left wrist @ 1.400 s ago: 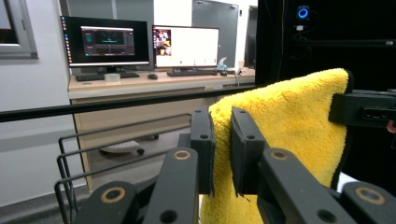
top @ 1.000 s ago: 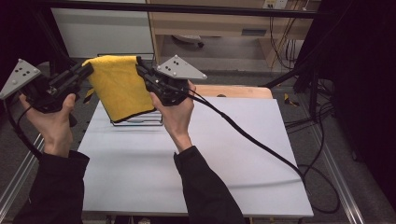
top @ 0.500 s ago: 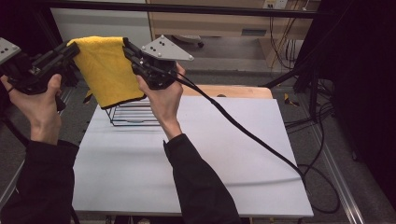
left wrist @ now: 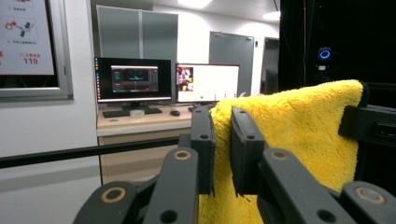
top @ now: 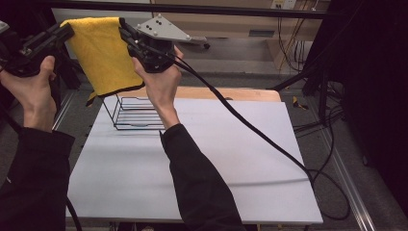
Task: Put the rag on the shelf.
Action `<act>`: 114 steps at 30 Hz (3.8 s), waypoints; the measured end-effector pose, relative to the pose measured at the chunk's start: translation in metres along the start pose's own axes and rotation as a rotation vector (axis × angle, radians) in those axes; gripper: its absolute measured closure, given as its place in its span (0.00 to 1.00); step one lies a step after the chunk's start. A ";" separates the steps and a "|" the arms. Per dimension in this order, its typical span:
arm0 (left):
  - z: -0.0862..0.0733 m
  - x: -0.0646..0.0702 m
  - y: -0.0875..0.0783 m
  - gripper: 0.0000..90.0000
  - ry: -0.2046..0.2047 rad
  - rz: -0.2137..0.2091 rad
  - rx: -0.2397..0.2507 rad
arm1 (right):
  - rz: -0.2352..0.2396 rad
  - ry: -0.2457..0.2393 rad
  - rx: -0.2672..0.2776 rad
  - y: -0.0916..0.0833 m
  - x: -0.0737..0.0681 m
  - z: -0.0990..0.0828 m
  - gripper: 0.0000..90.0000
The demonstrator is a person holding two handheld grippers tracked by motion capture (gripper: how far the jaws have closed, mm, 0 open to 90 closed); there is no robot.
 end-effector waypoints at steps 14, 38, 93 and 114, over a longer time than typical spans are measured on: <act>0.016 -0.024 0.027 0.90 -0.022 0.029 -0.010 | -0.015 0.008 0.006 0.030 0.013 0.016 0.92; 0.006 -0.059 0.073 0.90 0.014 0.075 -0.078 | -0.024 0.022 -0.017 0.073 0.038 0.002 0.92; -0.079 -0.023 0.025 0.89 0.089 -0.062 -0.127 | 0.003 -0.064 -0.129 0.028 0.035 -0.083 0.91; -0.092 -0.012 0.012 0.89 0.128 -0.094 -0.158 | 0.013 -0.090 -0.151 0.013 0.031 -0.094 0.91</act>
Point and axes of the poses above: each handheld gripper's, and its own axes: y roughly forward along the jaws, z roughly out of its top, x roughly to its right, the point moved 4 cm from there along y, roughly forward along the jaws, and after that the axes turned 2 degrees about y, right-handed, at the moved point
